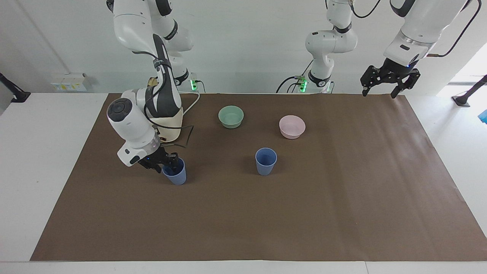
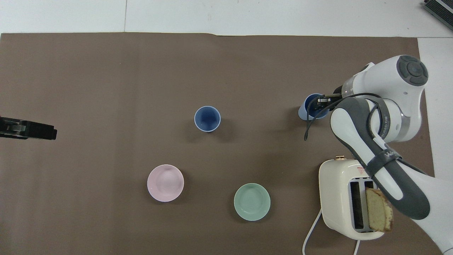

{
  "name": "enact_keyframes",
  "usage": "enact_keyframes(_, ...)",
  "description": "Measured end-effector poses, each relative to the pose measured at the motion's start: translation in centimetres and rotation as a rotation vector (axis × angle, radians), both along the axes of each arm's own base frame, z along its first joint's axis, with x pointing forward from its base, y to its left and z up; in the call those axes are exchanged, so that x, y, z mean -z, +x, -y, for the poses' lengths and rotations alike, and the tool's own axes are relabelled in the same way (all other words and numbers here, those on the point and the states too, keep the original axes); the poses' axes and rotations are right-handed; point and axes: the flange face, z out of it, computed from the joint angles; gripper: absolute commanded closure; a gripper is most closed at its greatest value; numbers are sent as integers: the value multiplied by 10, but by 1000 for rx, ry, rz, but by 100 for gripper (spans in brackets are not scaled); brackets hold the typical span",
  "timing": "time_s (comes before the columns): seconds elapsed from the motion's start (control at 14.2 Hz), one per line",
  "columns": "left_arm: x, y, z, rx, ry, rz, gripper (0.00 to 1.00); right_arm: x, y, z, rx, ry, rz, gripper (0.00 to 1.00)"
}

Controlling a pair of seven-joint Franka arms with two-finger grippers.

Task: Stack blue cups with both arms
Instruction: 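Reach the right gripper to the other blue cup and grasp it, then lift the blue cup with the right gripper over the placed cup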

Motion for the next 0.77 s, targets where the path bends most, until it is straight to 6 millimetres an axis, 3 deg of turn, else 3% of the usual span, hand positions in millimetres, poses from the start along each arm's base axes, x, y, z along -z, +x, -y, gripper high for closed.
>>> enact_keyframes(0.49, -6, 0, 0, -8, -1, 9, 0, -6, 2, -4, -6, 0, 11, 100)
enact_keyframes(0.63, -6, 0, 0, -22, -2, 7, 0, -23, 5, -14, -22, 1, 0, 100)
enact_keyframes(0.77, -6, 0, 0, -27, -1, 4, 0, -57, 7, -32, -16, -7, -26, 100)
